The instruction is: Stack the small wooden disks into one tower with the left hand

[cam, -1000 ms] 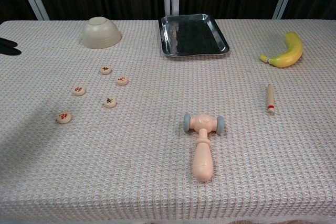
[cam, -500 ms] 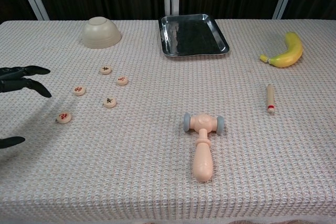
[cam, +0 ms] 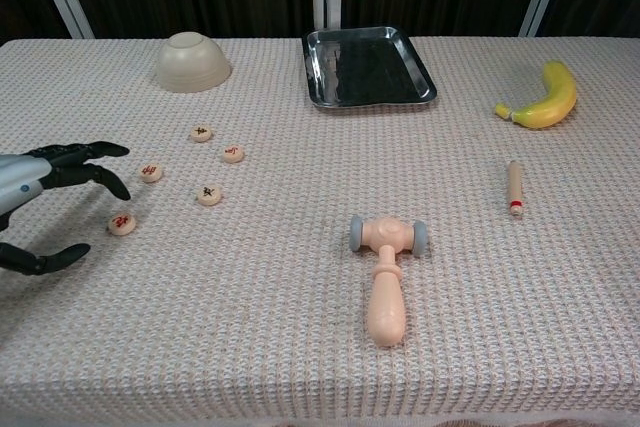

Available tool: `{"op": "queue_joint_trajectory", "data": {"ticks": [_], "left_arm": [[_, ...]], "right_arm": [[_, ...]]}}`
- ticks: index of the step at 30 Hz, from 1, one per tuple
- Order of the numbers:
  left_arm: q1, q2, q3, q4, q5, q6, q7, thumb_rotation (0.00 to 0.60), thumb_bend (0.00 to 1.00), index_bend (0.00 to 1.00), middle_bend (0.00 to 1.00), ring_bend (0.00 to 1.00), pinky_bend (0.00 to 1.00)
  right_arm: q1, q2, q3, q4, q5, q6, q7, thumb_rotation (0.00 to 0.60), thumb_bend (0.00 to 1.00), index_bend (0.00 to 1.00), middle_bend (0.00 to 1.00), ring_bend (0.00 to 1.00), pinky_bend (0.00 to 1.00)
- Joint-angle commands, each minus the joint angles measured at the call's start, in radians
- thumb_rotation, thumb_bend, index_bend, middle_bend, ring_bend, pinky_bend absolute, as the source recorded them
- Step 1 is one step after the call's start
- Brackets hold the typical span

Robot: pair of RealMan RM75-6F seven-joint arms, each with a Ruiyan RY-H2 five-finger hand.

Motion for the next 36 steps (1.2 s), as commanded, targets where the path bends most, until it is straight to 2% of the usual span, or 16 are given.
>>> {"op": "queue_joint_trajectory", "data": {"ticks": [1, 10, 22, 36], "left_arm": [[-0.004, -0.007, -0.001, 0.007, -0.007, -0.004, 0.000, 0.600, 0.37, 0.28, 0.01, 0.00, 0.00], [-0.014, -0.030, 0.004, 0.037, -0.012, 0.002, -0.016, 0.600, 0.37, 0.35, 0.01, 0.00, 0.00], [-0.030, -0.050, 0.010, 0.073, -0.019, -0.004, -0.032, 0.600, 0.37, 0.36, 0.01, 0.00, 0.00], [-0.034, -0.055, 0.017, 0.080, -0.020, 0.013, -0.055, 0.600, 0.37, 0.48, 0.02, 0.00, 0.00]], "right_arm": [[0.000, 0.001, 0.001, 0.000, 0.001, 0.001, 0.002, 0.600, 0.15, 0.00, 0.00, 0.00, 0.00], [0.000, 0.003, 0.000, 0.000, 0.000, 0.001, 0.006, 0.600, 0.15, 0.00, 0.00, 0.00, 0.00], [0.001, 0.010, -0.003, 0.002, -0.003, -0.003, 0.014, 0.600, 0.15, 0.00, 0.00, 0.00, 0.00], [0.003, 0.009, -0.003, 0.002, 0.002, -0.010, 0.012, 0.600, 0.15, 0.00, 0.00, 0.00, 0.00]]}}
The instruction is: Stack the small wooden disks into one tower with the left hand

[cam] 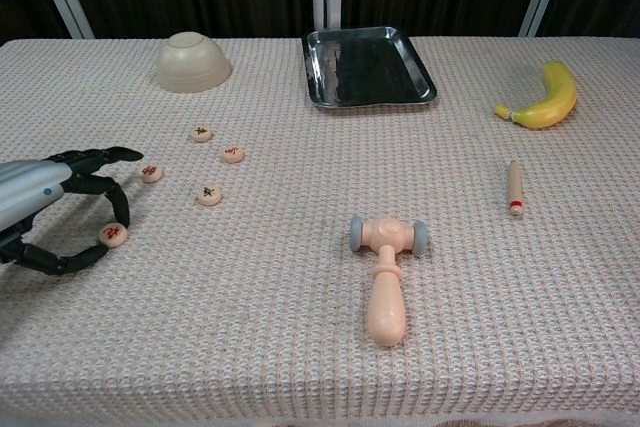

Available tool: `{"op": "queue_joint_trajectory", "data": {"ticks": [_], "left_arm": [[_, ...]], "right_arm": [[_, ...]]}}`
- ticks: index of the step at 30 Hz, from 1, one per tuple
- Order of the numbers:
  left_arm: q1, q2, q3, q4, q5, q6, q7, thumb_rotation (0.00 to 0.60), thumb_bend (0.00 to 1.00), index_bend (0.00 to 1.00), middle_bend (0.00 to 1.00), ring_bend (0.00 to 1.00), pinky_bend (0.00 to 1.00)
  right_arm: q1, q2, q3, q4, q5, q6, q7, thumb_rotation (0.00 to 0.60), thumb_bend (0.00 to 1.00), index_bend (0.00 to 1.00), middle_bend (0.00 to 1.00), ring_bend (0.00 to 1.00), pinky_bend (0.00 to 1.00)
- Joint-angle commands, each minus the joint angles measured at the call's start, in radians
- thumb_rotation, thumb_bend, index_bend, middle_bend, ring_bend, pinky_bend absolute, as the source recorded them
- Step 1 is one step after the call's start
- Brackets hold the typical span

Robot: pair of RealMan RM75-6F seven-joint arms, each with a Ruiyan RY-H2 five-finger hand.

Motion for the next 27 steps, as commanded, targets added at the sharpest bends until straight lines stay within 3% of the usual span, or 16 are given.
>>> {"op": "queue_joint_trajectory", "data": {"ticks": [1, 7, 12, 18, 27], "left_arm": [[0.000, 0.000, -0.001, -0.001, 0.002, 0.008, -0.005, 0.600, 0.37, 0.49, 0.03, 0.00, 0.00], [-0.004, 0.022, -0.017, -0.028, 0.012, 0.045, -0.003, 0.600, 0.37, 0.49, 0.03, 0.00, 0.00], [-0.036, 0.045, -0.064, -0.057, -0.017, 0.027, 0.015, 0.600, 0.37, 0.48, 0.04, 0.00, 0.00], [-0.079, 0.003, -0.120, -0.015, -0.094, -0.042, -0.020, 0.600, 0.36, 0.47, 0.04, 0.00, 0.00], [-0.123, -0.049, -0.138, 0.057, -0.134, -0.096, -0.004, 0.600, 0.36, 0.47, 0.04, 0.00, 0.00]], "right_arm": [[0.001, -0.001, 0.000, 0.000, 0.001, -0.001, -0.001, 0.600, 0.15, 0.00, 0.00, 0.00, 0.00], [0.001, -0.001, 0.000, 0.000, 0.002, -0.001, -0.001, 0.600, 0.15, 0.00, 0.00, 0.00, 0.00], [0.004, -0.002, 0.000, 0.002, 0.006, -0.009, -0.003, 0.600, 0.15, 0.00, 0.00, 0.00, 0.00], [0.005, -0.001, 0.003, 0.004, 0.015, -0.013, 0.006, 0.600, 0.15, 0.00, 0.00, 0.00, 0.00], [0.005, 0.004, 0.005, 0.008, 0.020, -0.012, 0.022, 0.600, 0.15, 0.00, 0.00, 0.00, 0.00]]}}
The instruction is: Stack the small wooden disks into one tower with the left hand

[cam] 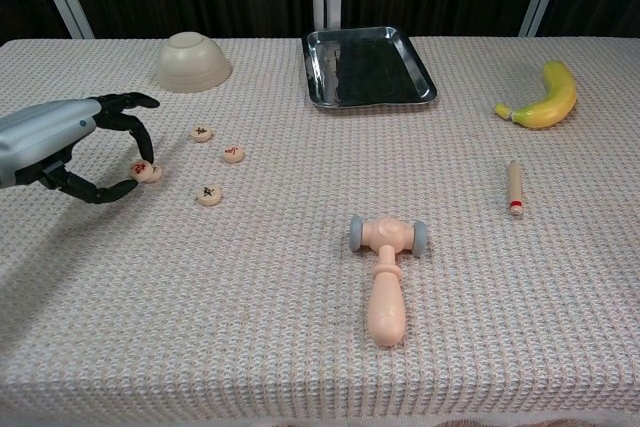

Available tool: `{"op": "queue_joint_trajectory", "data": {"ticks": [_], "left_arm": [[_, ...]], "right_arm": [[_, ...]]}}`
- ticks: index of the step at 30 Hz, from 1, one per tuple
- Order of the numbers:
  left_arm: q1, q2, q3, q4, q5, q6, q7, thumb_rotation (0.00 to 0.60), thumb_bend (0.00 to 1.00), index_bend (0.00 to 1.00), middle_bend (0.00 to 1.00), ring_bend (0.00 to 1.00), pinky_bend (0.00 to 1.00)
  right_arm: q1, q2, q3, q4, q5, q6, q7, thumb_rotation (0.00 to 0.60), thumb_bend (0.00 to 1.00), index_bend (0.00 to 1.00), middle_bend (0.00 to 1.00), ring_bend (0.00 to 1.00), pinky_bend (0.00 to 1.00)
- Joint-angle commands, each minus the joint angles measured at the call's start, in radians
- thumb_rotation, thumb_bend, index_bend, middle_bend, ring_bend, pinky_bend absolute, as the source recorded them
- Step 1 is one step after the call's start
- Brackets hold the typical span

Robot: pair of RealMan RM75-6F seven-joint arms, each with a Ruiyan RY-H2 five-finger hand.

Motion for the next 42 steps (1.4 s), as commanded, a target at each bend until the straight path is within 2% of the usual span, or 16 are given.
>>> {"op": "queue_joint_trajectory", "data": {"ticks": [1, 14, 20, 30, 42], "left_arm": [[-0.007, -0.009, -0.003, 0.013, -0.006, -0.004, -0.006, 0.600, 0.36, 0.47, 0.04, 0.00, 0.00], [-0.030, -0.042, -0.005, 0.078, -0.023, -0.017, -0.019, 0.600, 0.35, 0.44, 0.04, 0.00, 0.00], [-0.032, -0.050, 0.001, 0.101, -0.022, -0.008, -0.005, 0.600, 0.35, 0.39, 0.04, 0.00, 0.00], [-0.036, -0.045, 0.004, 0.091, -0.027, -0.009, -0.010, 0.600, 0.35, 0.32, 0.04, 0.00, 0.00], [-0.047, -0.055, -0.003, 0.096, -0.041, -0.015, -0.013, 0.600, 0.35, 0.31, 0.04, 0.00, 0.00]], "right_arm": [[0.000, 0.001, 0.001, 0.002, 0.004, -0.002, 0.004, 0.600, 0.15, 0.00, 0.00, 0.00, 0.00], [0.003, 0.004, 0.004, 0.003, 0.017, -0.010, 0.009, 0.600, 0.15, 0.00, 0.00, 0.00, 0.00], [0.004, 0.003, 0.006, 0.006, 0.021, -0.013, 0.016, 0.600, 0.14, 0.00, 0.00, 0.00, 0.00], [0.005, 0.002, 0.006, 0.004, 0.026, -0.017, 0.009, 0.600, 0.14, 0.00, 0.00, 0.00, 0.00], [0.006, 0.004, 0.006, 0.004, 0.030, -0.022, 0.010, 0.600, 0.14, 0.00, 0.00, 0.00, 0.00]]}}
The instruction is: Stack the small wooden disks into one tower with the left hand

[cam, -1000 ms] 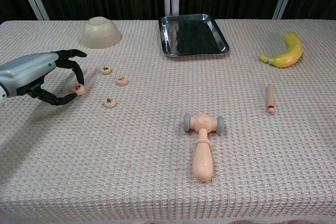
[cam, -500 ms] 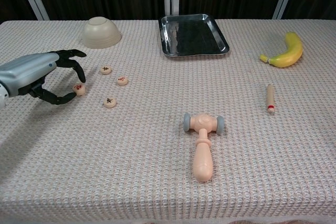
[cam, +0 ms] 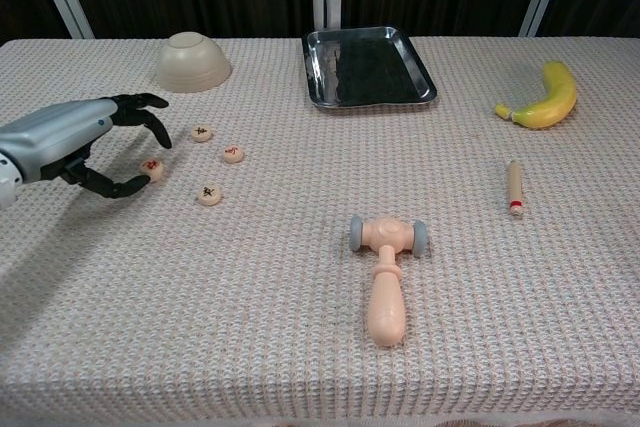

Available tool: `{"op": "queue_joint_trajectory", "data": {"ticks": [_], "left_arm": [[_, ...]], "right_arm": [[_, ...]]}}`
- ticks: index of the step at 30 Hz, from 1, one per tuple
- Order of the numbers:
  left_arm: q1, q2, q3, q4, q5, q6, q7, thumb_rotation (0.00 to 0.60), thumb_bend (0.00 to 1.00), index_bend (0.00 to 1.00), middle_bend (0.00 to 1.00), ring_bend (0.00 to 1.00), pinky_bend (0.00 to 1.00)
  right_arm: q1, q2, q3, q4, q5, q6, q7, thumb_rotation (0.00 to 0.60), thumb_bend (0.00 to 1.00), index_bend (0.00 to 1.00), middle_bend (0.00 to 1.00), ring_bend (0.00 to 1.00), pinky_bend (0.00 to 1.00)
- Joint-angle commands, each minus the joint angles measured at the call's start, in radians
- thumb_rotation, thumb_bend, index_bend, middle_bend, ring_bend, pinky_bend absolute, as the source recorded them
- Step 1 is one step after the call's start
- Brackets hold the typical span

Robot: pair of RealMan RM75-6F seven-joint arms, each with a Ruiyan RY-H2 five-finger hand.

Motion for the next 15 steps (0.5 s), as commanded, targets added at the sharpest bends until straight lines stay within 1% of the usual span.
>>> {"op": "queue_joint_trajectory", "data": {"ticks": [1, 7, 12, 15], "left_arm": [[-0.001, -0.002, -0.001, 0.002, -0.003, -0.002, 0.000, 0.600, 0.35, 0.32, 0.04, 0.00, 0.00], [0.005, 0.010, 0.005, -0.015, -0.001, 0.010, -0.002, 0.600, 0.35, 0.32, 0.04, 0.00, 0.00], [0.008, 0.060, 0.039, -0.117, 0.049, 0.024, -0.015, 0.600, 0.35, 0.33, 0.04, 0.00, 0.00], [0.006, 0.084, 0.061, -0.182, 0.077, 0.027, 0.007, 0.600, 0.35, 0.35, 0.04, 0.00, 0.00]], "right_arm": [[0.000, 0.000, 0.000, 0.000, 0.000, -0.001, 0.000, 0.600, 0.14, 0.00, 0.00, 0.00, 0.00], [0.001, -0.001, 0.001, 0.001, 0.001, 0.000, -0.001, 0.600, 0.14, 0.00, 0.00, 0.00, 0.00], [0.002, -0.003, 0.001, 0.002, 0.004, -0.003, -0.005, 0.600, 0.14, 0.00, 0.00, 0.00, 0.00], [0.002, -0.004, -0.001, 0.000, 0.000, -0.004, -0.008, 0.600, 0.14, 0.00, 0.00, 0.00, 0.00]]}}
